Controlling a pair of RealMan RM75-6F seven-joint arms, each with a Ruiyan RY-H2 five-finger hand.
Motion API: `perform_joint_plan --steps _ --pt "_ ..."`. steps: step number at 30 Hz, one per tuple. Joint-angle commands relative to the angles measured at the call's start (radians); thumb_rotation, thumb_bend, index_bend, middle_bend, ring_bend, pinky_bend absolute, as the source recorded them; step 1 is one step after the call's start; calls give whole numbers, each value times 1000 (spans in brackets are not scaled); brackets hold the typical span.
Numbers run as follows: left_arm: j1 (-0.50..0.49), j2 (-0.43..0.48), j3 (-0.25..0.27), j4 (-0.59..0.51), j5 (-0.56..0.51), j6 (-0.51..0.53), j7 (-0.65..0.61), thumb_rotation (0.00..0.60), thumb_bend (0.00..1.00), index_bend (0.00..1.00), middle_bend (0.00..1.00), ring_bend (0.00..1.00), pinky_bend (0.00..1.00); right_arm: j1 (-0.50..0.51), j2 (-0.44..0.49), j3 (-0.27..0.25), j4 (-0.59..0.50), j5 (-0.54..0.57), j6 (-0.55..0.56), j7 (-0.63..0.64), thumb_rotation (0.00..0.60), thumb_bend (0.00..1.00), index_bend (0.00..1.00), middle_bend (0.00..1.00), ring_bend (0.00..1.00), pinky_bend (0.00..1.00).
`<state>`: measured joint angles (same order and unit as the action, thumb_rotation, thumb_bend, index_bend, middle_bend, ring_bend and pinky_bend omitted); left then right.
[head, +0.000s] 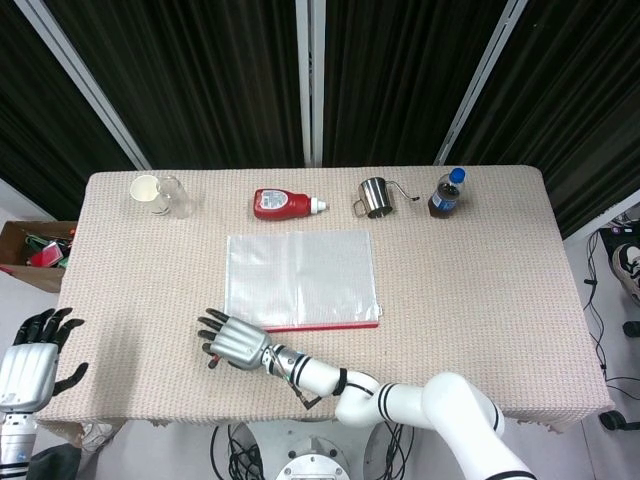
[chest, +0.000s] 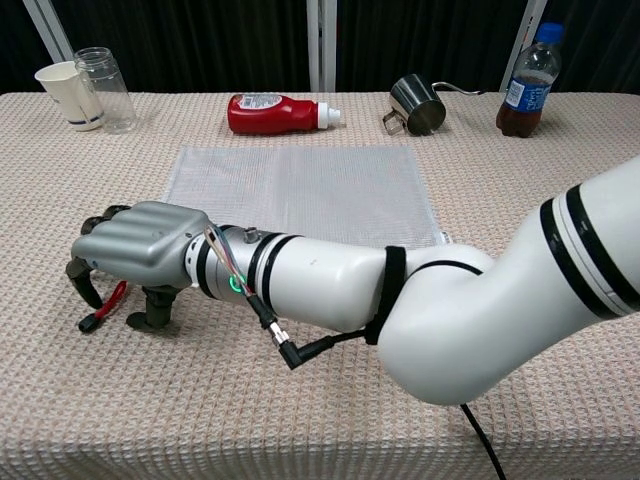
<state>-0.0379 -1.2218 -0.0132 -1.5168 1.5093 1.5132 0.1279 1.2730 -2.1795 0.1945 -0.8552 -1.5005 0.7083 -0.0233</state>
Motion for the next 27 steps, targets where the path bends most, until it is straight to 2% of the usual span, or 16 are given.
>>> perform_joint_plan --steps 1,8,18,22,27 --pt "-1 0 0 2 1 -1 -2 600 203 268 143 110 156 5 -11 -2 16 -8 6 12 600 301 419 164 0 0" --pt "-2 -2 1 8 1 -3 -10 600 203 268 143 110 156 8 -20 2 39 -11 9 26 600 349 459 175 0 0" --pt "-2 -5 0 18 -2 -6 -22 600 203 268 143 110 156 16 -40 10 72 -10 7 32 600 362 498 189 0 0" --pt "-3 -6 1 22 -3 -8 -25 600 203 268 143 110 156 22 -56 14 93 -10 7 37 600 372 560 212 0 0" --pt "-13 -5 -1 24 -3 -23 -39 600 207 268 143 110 156 17 -68 9 116 -28 52 47 600 446 702 292 4 0"
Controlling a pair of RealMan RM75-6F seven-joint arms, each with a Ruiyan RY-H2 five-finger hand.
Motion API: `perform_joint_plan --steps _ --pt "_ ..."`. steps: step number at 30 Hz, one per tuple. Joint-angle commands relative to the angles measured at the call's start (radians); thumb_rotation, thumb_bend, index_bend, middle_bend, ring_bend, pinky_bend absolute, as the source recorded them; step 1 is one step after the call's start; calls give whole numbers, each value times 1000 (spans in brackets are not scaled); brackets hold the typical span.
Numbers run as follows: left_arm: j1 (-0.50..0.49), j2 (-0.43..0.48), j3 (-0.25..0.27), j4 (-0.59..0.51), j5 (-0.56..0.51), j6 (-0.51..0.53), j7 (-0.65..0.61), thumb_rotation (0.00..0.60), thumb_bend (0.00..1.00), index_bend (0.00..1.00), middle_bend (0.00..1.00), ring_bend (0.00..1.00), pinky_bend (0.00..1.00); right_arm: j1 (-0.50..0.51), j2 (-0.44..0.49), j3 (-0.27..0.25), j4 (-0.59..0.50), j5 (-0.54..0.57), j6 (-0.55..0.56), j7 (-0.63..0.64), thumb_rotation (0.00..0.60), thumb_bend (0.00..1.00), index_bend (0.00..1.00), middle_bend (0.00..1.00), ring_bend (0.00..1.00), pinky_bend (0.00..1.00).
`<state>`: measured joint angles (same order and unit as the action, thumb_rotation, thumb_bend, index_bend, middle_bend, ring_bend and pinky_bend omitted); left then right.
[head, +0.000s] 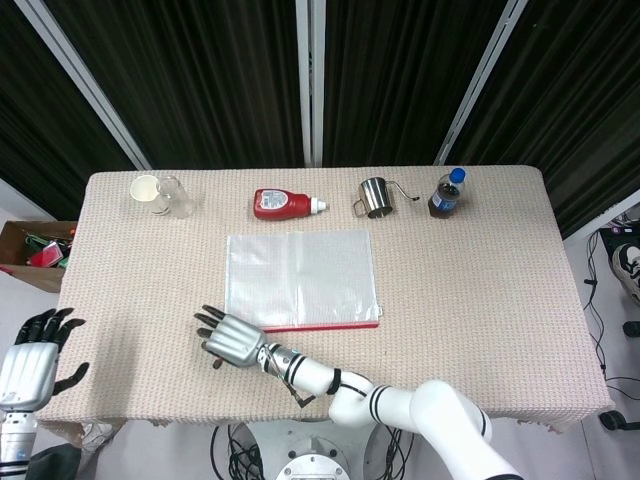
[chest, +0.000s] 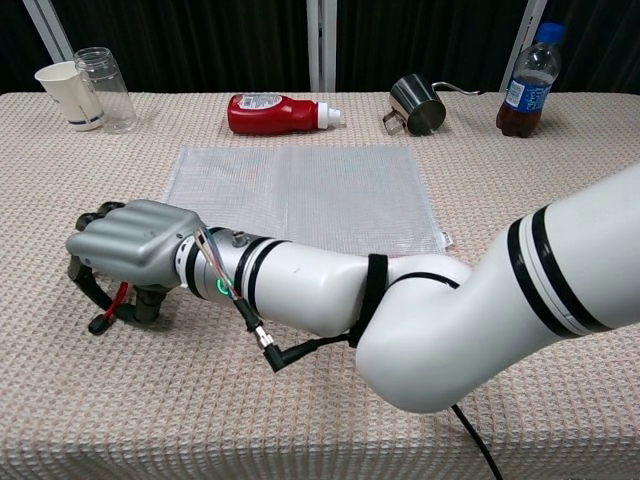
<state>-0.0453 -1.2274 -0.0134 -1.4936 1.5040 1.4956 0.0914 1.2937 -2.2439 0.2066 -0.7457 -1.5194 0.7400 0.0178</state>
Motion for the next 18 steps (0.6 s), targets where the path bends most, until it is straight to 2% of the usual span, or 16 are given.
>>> perform_joint_plan --steps 1,5,11,18 --pt "-10 0 -2 1 6 -9 -2 600 207 268 143 110 156 -7 -2 -4 5 -13 31 9 600 454 728 308 8 0" --pt "-37 6 -5 -8 31 -26 0 600 207 268 143 110 155 -33 33 -18 -32 -40 99 20 600 477 802 348 30 0" --pt "-102 7 -20 -14 71 -76 -49 600 209 268 143 110 155 -97 132 -40 -140 -75 214 12 600 477 859 370 40 0" --pt "-249 -42 -55 46 104 -217 -259 600 209 269 141 110 155 -164 259 -68 -300 -127 336 12 600 477 886 377 40 0"
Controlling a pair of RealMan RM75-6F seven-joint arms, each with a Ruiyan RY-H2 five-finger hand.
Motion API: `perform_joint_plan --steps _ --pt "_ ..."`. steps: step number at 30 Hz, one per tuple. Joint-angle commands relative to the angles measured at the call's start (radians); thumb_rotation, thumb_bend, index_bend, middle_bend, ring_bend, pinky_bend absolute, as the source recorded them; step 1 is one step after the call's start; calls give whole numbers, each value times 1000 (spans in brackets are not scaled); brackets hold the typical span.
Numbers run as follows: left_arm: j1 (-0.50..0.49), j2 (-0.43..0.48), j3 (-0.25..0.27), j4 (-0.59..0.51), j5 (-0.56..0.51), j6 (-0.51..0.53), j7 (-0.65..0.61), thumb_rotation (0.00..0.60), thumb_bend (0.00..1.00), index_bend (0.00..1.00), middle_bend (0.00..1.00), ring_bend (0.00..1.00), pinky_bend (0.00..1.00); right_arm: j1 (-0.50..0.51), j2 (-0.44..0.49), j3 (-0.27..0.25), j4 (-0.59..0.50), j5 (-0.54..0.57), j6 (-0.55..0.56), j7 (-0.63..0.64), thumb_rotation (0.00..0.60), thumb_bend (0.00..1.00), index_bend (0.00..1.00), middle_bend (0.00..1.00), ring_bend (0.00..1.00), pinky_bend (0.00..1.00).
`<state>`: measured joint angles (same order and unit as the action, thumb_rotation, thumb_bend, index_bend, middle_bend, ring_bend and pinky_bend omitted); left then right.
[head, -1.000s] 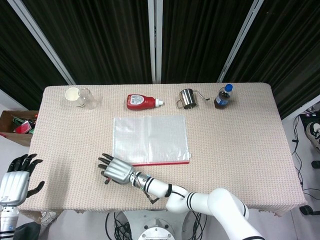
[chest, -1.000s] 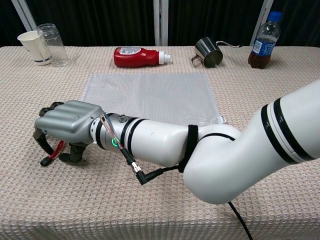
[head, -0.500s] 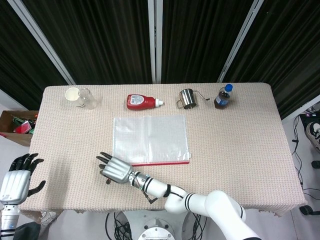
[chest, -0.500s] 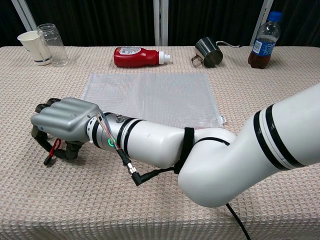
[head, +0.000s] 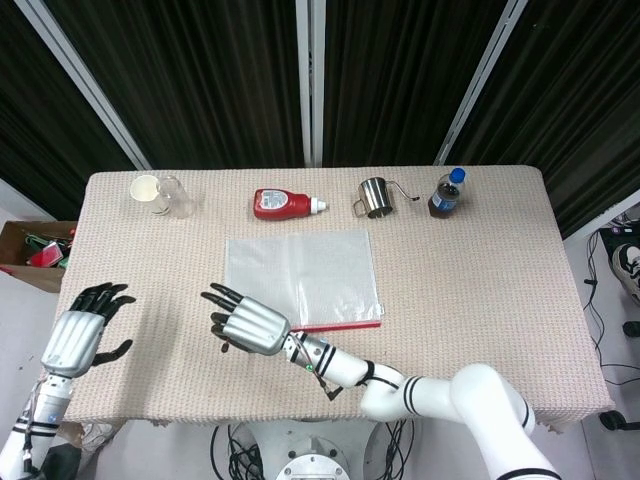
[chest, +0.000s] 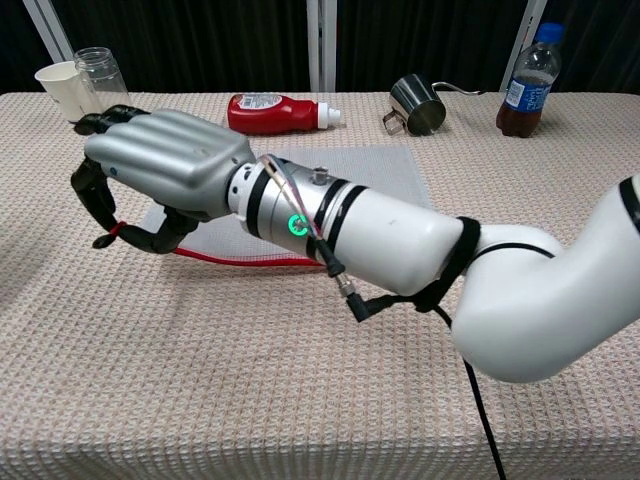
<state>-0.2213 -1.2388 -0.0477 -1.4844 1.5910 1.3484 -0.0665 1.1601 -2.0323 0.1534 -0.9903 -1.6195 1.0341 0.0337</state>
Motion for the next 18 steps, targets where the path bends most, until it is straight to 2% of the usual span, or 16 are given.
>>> perform_joint_plan --steps 1,5,10,18 --pt "-91 -41 -24 51 23 -84 -127 600 209 268 139 110 155 -37 56 -15 -70 -30 54 -9 600 477 889 375 40 0" --pt "-162 -86 -27 95 51 -135 -229 600 209 268 136 110 155 -55 84 -12 -115 -37 81 -19 600 477 893 364 40 0" --pt "-239 -141 -8 140 116 -150 -433 600 209 280 136 110 155 -64 100 -6 -138 -46 100 -27 600 477 893 342 40 0" --pt "-304 -214 15 208 151 -142 -557 600 207 336 136 110 155 -69 104 7 -132 -61 133 -1 600 477 902 337 40 0"
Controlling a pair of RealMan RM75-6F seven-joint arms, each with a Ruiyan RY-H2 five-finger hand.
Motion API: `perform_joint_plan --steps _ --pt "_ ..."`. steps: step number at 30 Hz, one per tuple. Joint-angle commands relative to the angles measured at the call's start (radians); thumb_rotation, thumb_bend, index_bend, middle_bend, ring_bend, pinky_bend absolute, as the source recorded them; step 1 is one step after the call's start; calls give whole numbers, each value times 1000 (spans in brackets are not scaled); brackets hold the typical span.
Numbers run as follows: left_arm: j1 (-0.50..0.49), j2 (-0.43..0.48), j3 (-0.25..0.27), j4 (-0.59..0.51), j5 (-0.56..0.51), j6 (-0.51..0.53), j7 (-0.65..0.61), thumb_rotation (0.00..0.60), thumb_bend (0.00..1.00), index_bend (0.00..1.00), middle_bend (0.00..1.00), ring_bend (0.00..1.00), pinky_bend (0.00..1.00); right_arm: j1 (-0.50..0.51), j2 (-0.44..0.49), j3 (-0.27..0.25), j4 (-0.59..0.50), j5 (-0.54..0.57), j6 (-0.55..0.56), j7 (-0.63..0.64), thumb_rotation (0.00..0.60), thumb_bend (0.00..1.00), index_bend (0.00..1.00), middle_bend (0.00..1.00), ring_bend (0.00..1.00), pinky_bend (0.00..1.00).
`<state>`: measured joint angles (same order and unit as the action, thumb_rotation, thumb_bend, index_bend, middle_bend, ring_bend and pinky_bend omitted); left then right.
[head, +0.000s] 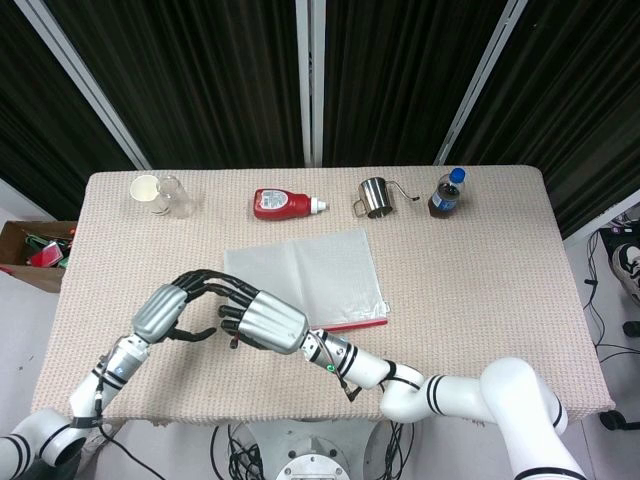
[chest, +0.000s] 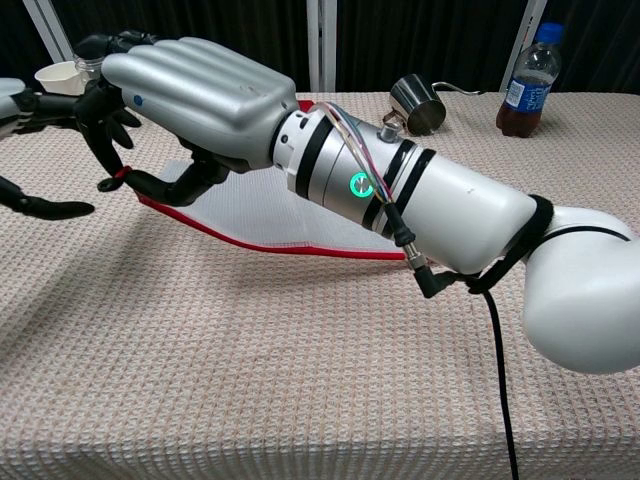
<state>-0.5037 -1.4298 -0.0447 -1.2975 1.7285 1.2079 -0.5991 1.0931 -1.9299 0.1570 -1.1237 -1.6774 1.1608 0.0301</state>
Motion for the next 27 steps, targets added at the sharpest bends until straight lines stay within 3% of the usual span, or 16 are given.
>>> perform_joint_plan --steps 1,15,27 --pt "-26 -30 15 27 17 -1 -30 600 207 341 136 110 155 -3 2 5 1 -4 11 4 600 477 903 337 40 0" --pt "-93 -141 30 91 16 6 -32 600 216 404 136 110 155 -11 17 15 -14 -11 29 23 600 477 905 336 40 0" --pt "-112 -162 38 107 -16 14 -64 600 334 530 171 110 155 -14 21 19 -12 -12 33 40 600 477 906 337 39 0"
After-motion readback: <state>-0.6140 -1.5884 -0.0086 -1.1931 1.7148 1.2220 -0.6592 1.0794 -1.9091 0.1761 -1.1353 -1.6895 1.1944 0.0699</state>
